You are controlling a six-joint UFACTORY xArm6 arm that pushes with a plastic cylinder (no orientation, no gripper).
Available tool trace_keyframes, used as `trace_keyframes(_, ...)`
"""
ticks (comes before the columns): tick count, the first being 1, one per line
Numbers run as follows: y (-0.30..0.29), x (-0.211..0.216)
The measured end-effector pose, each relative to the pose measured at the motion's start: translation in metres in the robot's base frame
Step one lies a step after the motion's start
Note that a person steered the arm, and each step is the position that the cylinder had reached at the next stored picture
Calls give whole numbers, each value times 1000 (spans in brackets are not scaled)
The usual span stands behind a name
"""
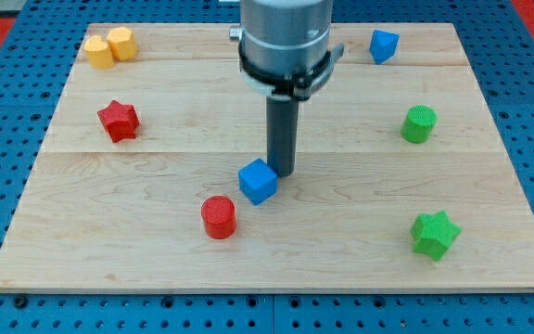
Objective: Form a line diagonally with red circle and blue cube below the diagonal right of red star
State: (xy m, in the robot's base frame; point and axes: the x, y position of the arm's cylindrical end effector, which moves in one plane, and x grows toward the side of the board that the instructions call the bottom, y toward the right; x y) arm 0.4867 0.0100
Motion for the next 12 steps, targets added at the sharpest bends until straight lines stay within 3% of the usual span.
trace_keyframes(1,27,38)
trace_keyframes(2,4,71)
trace_keyframes(4,-34,87)
trace_keyframes(5,-42,82)
trace_keyframes(6,-42,50)
trace_keyframes(7,-42,77)
trace_keyframes(8,-52,56)
trace_keyframes(10,-50,-43)
trace_keyframes(11,-41,-43)
trace_keyframes(12,-31,4)
